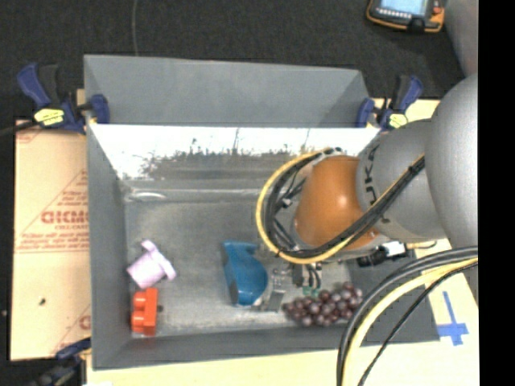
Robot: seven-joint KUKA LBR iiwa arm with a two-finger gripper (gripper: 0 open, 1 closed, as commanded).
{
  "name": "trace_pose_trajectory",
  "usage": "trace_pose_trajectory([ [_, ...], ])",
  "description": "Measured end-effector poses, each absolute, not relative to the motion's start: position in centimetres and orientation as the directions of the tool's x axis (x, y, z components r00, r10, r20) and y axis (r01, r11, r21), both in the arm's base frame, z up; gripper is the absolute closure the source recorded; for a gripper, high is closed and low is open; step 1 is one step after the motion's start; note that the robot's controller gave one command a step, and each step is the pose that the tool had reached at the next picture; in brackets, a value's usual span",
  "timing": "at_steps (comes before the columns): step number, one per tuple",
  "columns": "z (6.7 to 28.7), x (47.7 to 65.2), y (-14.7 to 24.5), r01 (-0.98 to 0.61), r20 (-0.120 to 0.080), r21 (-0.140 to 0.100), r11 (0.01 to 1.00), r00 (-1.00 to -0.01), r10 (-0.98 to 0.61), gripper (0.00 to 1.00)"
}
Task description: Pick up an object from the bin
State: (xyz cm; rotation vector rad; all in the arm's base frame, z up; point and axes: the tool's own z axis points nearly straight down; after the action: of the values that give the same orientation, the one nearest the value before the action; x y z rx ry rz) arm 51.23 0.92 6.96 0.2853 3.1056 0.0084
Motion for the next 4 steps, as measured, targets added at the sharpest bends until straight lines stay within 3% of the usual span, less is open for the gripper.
trace_pose_trajectory([
  [1, 7.2, 52.1, 4.4, 0.191, -0.021, 0.007, 0.982, -0.981, 0.191, 0.00],
  [2, 7.0, 50.4, 5.1, 0.376, -0.024, 0.010, 0.927, -0.926, 0.376, 0.00],
  [3, 7.0, 50.7, 5.2, 0.351, -0.022, 0.008, 0.936, -0.936, 0.351, 0.00],
  [4, 16.9, 48.9, 2.6, 0.158, -0.030, 0.004, 0.987, -0.987, 0.158, 0.00],
])
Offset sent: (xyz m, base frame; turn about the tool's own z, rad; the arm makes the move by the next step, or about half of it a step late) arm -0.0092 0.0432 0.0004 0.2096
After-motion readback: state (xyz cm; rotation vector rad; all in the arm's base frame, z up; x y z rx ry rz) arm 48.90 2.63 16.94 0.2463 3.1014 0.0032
